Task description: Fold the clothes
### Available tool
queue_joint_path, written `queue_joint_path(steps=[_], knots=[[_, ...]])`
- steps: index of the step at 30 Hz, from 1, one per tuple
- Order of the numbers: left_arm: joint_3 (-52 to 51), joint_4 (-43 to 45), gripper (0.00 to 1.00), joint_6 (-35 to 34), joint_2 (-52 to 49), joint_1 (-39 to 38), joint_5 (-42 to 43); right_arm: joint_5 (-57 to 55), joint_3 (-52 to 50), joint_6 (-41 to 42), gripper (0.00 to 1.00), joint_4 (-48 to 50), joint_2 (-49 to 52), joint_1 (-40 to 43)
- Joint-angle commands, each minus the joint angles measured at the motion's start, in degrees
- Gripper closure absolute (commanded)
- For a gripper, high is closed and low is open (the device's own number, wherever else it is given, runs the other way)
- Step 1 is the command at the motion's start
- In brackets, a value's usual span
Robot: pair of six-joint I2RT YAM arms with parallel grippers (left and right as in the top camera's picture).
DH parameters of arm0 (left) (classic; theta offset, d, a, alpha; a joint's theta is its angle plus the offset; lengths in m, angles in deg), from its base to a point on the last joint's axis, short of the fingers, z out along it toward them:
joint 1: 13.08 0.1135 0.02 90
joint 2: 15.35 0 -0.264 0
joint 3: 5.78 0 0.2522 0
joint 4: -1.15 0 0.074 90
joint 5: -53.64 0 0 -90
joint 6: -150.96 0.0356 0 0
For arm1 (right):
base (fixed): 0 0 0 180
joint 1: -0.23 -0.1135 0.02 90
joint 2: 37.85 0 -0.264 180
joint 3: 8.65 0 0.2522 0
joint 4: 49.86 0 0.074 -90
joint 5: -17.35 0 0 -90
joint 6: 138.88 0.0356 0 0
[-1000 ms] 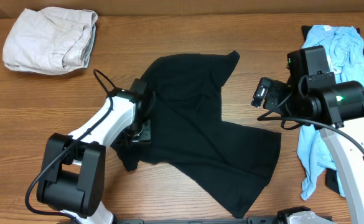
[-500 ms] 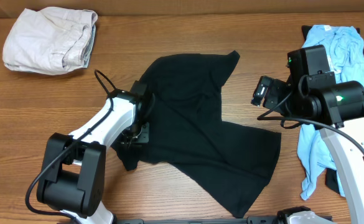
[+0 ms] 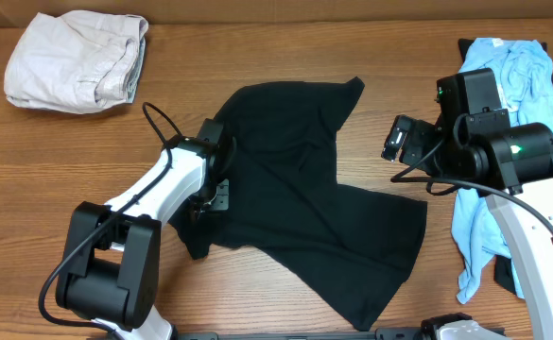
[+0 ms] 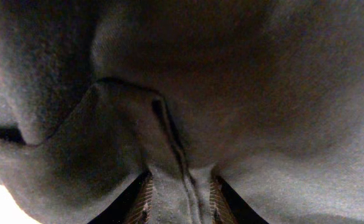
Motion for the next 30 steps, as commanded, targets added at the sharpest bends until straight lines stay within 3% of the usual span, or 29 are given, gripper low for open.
queue_joint_path(steps=[1, 15, 20, 30], knots=[[-1.0, 0.5, 0.67, 0.5, 0.1, -0.4, 0.7, -0.5, -0.2, -0.3, 0.00, 0.3, 0.0, 0.3], [-1.9, 1.1, 0.77, 2.0, -2.1, -0.4, -0.1, -0.5, -0.2, -0.3, 0.00, 0.4, 0.0, 0.3], [-1.9, 0.8, 0.95, 2.0, -2.1, -0.3, -1.7, -0.5, -0.2, -0.3, 0.00, 0.3, 0.0, 0.3], [1.4, -3.9, 0.96, 1.9, -2.1, -0.2, -2.6, -0.5, -0.2, -0.3, 0.00, 0.8, 0.0, 0.3]])
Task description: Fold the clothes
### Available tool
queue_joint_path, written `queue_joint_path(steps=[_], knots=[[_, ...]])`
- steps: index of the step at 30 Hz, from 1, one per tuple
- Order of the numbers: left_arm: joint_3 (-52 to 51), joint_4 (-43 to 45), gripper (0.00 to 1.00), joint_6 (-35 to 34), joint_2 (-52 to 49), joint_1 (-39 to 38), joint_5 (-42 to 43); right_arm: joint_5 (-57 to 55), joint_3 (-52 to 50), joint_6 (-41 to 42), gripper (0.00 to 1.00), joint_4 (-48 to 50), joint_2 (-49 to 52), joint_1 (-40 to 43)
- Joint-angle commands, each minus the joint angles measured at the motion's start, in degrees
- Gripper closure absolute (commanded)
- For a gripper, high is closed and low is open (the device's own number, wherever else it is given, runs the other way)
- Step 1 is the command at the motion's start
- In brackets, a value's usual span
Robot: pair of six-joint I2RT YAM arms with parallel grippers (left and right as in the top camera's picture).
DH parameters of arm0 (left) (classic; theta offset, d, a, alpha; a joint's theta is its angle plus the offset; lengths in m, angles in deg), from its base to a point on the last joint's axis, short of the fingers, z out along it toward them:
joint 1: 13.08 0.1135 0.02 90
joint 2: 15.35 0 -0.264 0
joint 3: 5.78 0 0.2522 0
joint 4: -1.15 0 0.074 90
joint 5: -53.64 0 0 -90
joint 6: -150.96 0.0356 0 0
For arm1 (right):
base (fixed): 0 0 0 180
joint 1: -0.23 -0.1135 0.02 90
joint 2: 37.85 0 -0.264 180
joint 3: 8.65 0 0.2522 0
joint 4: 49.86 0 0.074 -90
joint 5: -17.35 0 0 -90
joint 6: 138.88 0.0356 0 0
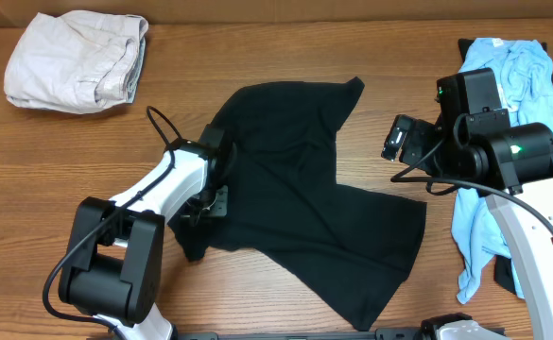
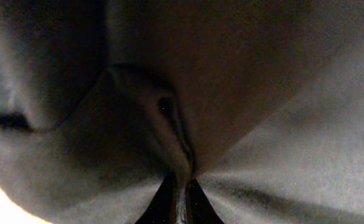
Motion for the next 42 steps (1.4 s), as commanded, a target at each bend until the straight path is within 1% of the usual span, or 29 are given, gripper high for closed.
queue_joint_path(steps=[1, 7, 11, 16, 20, 21, 23, 25, 32, 34, 37, 39, 40, 42], knots=[[4.0, -3.9, 0.96, 0.6, -0.9, -0.1, -1.4, -0.6, -0.2, -0.3, 0.00, 0.5, 0.0, 0.3], [14.7, -13.3, 0.96, 0.9, -0.9, 0.9, -1.4, -0.5, -0.2, -0.3, 0.00, 0.5, 0.0, 0.3], [22.6, -18.9, 0.96, 3.4, -0.9, 1.2, -1.4, -0.5, -0.2, -0.3, 0.00, 0.5, 0.0, 0.3], [28.2, -22.3, 0.96, 4.3, -0.9, 1.2, -1.4, -0.5, -0.2, -0.3, 0.00, 0.5, 0.0, 0.3], [28.1, -21.8, 0.95, 4.4, -0.9, 1.1, -1.4, -0.5, -0.2, -0.3, 0.00, 0.5, 0.0, 0.3], [28.1, -21.8, 0.88, 4.4, -0.9, 1.1, -1.4, -0.6, -0.2, -0.3, 0.00, 0.5, 0.0, 0.3], [28.0, -21.8, 0.82, 4.6, -0.9, 1.2, -1.4, -0.6, -0.2, -0.3, 0.00, 0.5, 0.0, 0.3], [27.9, -21.7, 0.80, 4.6, -0.9, 1.2, -1.4, -0.6, -0.2, -0.3, 0.00, 0.5, 0.0, 0.3], [23.3, -20.0, 0.82, 4.5, -0.9, 1.2, -0.9, -0.6, -0.2, -0.3, 0.00, 0.5, 0.0, 0.3], [20.7, -19.1, 0.83, 4.5, -0.9, 1.2, -0.7, -0.6, -0.2, -0.3, 0.00, 0.6, 0.0, 0.3], [16.2, -18.2, 0.91, 4.5, -0.9, 1.2, 1.5, -0.6, -0.2, -0.3, 0.00, 1.2, 0.0, 0.3], [14.5, -18.2, 0.91, 4.5, -0.9, 1.1, 2.8, -0.6, -0.2, -0.3, 0.00, 1.6, 0.0, 0.3], [14.1, -18.4, 0.91, 4.5, -0.9, 1.1, 3.3, -0.6, -0.2, -0.3, 0.00, 1.7, 0.0, 0.3], [13.8, -19.4, 0.82, 4.0, -0.9, 1.1, 4.8, -0.6, -0.2, -0.4, 0.00, 2.0, 0.0, 0.3]])
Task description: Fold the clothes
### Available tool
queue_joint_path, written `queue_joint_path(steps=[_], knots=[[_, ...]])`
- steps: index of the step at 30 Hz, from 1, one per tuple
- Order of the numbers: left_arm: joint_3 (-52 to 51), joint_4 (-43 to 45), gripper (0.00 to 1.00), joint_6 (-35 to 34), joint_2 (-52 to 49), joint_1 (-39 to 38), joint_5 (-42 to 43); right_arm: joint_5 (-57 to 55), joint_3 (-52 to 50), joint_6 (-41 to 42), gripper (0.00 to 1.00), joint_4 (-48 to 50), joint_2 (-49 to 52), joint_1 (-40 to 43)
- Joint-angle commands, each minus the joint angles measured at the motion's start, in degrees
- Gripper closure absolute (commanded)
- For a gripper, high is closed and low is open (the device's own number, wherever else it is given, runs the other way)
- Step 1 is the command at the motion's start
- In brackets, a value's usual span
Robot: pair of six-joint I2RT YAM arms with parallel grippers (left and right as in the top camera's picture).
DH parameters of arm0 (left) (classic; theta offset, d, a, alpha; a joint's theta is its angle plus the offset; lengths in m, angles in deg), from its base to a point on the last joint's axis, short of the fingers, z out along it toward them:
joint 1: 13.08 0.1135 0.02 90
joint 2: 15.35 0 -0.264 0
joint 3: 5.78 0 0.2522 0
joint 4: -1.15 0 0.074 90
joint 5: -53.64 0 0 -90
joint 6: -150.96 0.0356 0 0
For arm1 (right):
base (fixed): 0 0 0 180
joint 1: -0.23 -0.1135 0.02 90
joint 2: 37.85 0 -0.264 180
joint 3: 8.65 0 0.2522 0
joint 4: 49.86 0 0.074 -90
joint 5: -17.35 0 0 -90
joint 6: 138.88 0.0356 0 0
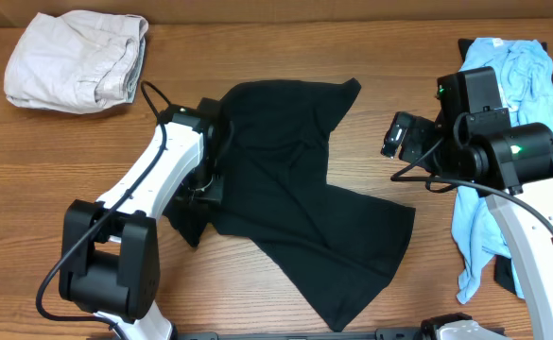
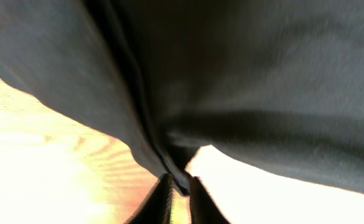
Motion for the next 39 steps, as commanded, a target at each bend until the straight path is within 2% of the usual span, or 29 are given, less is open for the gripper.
queue_joint_path(steps=[1, 2, 5, 7, 10, 13, 14, 17, 23, 32, 39], knots=[[-0.7, -1.2, 0.76, -0.2, -0.1, 0.2, 3.6, -0.6, -0.2, -0.3, 0.00, 0.7, 0.0, 0.3], [-0.7, -2.4, 0.64, -1.0, -0.1, 0.2, 3.8, -0.6, -0.2, -0.3, 0.00, 0.7, 0.0, 0.3], [-1.8, -4.3, 0.43, -2.0, -0.1, -0.2, 3.8, -0.6, -0.2, -1.0, 0.00, 0.7, 0.0, 0.3], [-3.2, -4.3, 0.36, -3.0, -0.1, -0.7, 3.8, -0.6, -0.2, -1.2, 0.00, 0.6, 0.0, 0.3], [-5.7, -3.1, 0.33, -3.6, -0.1, -1.9, 3.7, -0.6, -0.2, -1.4, 0.00, 0.6, 0.0, 0.3], [-6.5, -3.2, 0.36, -6.2, -0.1, -2.8, 1.9, -0.6, -0.2, -1.4, 0.00, 0.6, 0.0, 0.3], [-6.6, -3.3, 0.43, -7.9, -0.1, -2.9, 1.0, -0.6, -0.2, -1.4, 0.00, 0.6, 0.0, 0.3], [-6.6, -3.4, 0.53, -11.2, -0.1, -2.8, -1.8, -0.6, -0.2, -1.4, 0.00, 0.6, 0.0, 0.3], [-6.8, -2.3, 0.53, -13.0, -0.1, -2.8, -5.6, -0.6, -0.2, -1.4, 0.00, 0.5, 0.0, 0.3], [-10.7, 3.7, 0.54, -13.0, -0.1, -2.8, -4.3, -0.6, -0.2, -1.4, 0.00, 0.5, 0.0, 0.3], [-13.5, 4.4, 0.74, -14.0, -0.1, -2.7, -6.0, -0.6, -0.2, -1.4, 0.00, 0.6, 0.0, 0.3]])
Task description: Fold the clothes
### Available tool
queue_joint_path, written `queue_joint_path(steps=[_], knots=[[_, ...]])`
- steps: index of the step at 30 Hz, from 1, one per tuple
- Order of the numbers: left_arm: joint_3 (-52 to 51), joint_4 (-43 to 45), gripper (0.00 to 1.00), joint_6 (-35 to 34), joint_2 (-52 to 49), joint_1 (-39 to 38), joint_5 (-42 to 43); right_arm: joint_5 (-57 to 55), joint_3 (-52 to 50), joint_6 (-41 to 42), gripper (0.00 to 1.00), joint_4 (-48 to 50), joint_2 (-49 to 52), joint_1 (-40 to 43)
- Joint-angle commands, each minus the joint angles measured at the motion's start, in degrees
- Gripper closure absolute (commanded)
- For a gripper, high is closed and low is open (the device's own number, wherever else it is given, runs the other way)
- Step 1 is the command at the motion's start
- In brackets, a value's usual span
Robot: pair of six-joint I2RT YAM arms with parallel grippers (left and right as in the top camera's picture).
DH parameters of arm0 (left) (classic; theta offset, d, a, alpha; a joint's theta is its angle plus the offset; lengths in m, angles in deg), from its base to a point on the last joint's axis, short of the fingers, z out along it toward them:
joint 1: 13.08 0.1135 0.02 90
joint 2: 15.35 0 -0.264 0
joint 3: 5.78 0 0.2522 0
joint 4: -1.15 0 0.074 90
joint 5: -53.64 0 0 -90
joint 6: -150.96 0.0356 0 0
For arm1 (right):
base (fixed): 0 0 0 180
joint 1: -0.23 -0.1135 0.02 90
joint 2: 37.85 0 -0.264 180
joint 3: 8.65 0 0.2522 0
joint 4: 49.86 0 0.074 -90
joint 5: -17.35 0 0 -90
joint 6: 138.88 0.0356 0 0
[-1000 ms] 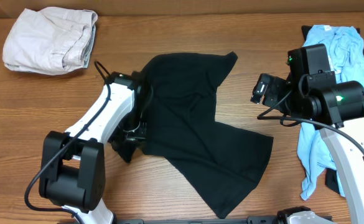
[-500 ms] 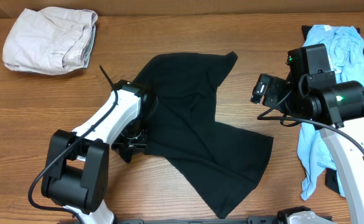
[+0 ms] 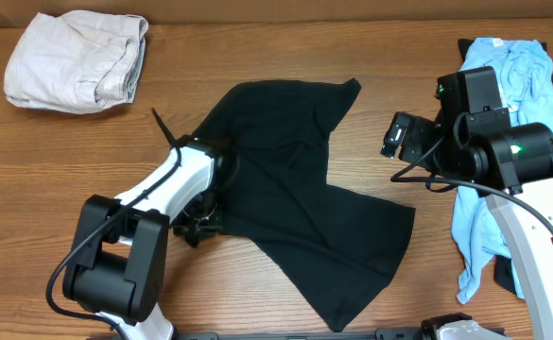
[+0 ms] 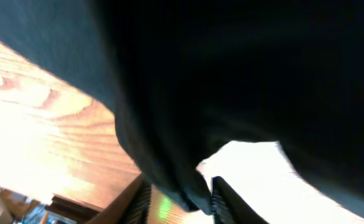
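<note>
A black shirt (image 3: 295, 189) lies spread, somewhat rumpled, on the middle of the wooden table (image 3: 49, 170). My left gripper (image 3: 200, 223) is at the shirt's lower left edge. In the left wrist view the black cloth (image 4: 231, 74) fills most of the frame, and a fold of it hangs between the parted fingers (image 4: 143, 198). The left gripper (image 4: 178, 202) is open around that fold. My right gripper (image 3: 397, 139) hovers right of the shirt, apart from it. Whether its jaws are open or shut does not show.
A folded whitish garment (image 3: 73, 61) lies at the back left corner. A heap of light blue clothes (image 3: 512, 76) runs down the right side under the right arm. A dark item (image 3: 505, 274) peeks out beneath the blue heap.
My left gripper was shut on the shirt's left edge and higher up the table. Now it is nearer the front edge, at the sleeve, with its jaws parted. The right arm is unchanged.
At first my left gripper stood open around a ridge of black cloth at the shirt's left side. It then shut on that ridge. Later the shirt lay shifted to the left and back, the gripper still shut. Now the gripper is open at the lower left edge.
</note>
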Motion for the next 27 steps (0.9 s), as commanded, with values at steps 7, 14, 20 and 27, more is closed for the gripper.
queue_joint_path(steps=[7, 14, 20, 27], knots=[[-0.7, 1.7, 0.89, -1.4, -0.1, 0.0, -3.2, -0.6, -0.2, -0.3, 0.00, 0.3, 0.0, 0.3], [-0.3, 4.5, 0.96, -1.4, -0.1, 0.0, -4.3, -0.6, -0.2, -0.3, 0.00, 0.3, 0.0, 0.3], [9.8, -3.5, 0.96, -1.4, 0.0, 0.6, -5.4, -0.3, -0.2, -0.3, 0.00, -0.6, 0.0, 0.2], [38.5, -15.1, 0.96, 0.7, 0.0, 0.6, -6.0, 7.0, -0.2, -0.3, 0.01, -3.3, 0.0, 0.2]])
